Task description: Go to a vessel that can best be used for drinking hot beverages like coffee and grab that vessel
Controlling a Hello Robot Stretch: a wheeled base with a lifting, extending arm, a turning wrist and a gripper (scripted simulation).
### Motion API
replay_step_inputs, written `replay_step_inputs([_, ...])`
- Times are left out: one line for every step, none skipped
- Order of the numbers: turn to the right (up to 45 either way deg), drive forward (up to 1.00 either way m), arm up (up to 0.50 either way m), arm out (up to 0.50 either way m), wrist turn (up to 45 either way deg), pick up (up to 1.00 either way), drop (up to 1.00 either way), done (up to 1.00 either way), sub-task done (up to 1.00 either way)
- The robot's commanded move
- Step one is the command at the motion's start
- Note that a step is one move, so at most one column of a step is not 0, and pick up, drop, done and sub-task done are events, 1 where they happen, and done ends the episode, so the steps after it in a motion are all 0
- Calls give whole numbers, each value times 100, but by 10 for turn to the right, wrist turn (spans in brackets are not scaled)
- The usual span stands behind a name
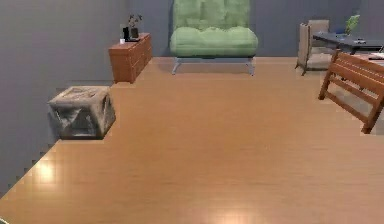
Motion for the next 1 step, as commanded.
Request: replay_step_inputs([-90,0,0,0,0,0,0,0,0])
